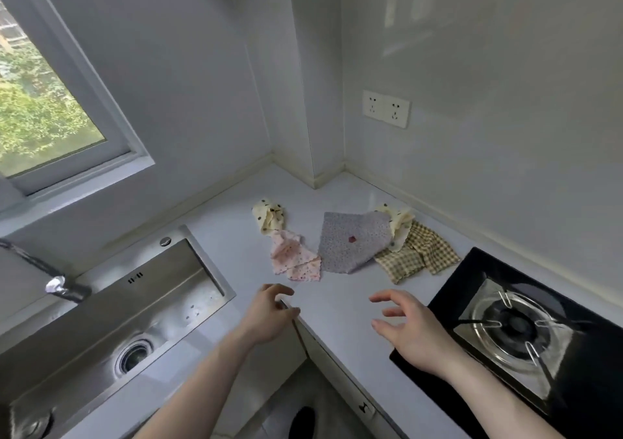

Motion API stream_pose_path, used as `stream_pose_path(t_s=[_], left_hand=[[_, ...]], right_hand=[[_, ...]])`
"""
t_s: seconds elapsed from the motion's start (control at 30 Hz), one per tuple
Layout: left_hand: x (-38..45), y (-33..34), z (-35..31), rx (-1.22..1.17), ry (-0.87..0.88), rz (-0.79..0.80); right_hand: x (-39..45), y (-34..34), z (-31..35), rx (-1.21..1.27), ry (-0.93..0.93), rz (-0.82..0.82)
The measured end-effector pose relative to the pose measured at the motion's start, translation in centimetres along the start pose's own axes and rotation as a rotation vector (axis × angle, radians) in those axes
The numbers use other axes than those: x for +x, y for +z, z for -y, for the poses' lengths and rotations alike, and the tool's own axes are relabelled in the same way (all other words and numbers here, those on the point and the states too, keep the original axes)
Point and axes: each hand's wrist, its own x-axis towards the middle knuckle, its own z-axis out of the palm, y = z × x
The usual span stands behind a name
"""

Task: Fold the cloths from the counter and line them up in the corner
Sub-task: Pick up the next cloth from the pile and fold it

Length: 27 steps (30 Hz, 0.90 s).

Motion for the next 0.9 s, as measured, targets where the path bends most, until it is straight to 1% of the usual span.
stream_pose_path(t_s=[0.13, 0.27, 0.47, 0.63, 0.7, 0.83, 0.9], left_hand=[[9.1, -3.8, 2.7, 0.054, -0.049, 0.073], [16.7, -6.8, 5.1, 0.146, -0.083, 0.121], [27.5, -9.2, 8.0, 0.311, -0.163, 0.209], [32.5, -8.9, 8.9, 0.264, -0.239, 0.279], [34.3, -8.8, 9.6, 0.19, -0.262, 0.262], [35.3, -9.6, 8.6, 0.071, -0.221, 0.301], [34.4, -10.4, 7.1, -0.017, -0.189, 0.242]], right_hand=[[4.9, 3.9, 2.1, 0.023, 0.042, -0.044], [8.0, 6.4, 4.0, 0.009, 0.083, -0.045], [10.5, 7.9, 5.9, 0.013, 0.186, -0.145], [11.0, 7.9, 6.7, 0.026, 0.256, -0.219], [11.2, 8.1, 6.9, 0.04, 0.28, -0.241], [12.1, 8.8, 7.5, 0.054, 0.295, -0.258], [12.5, 9.0, 7.8, 0.054, 0.302, -0.259]])
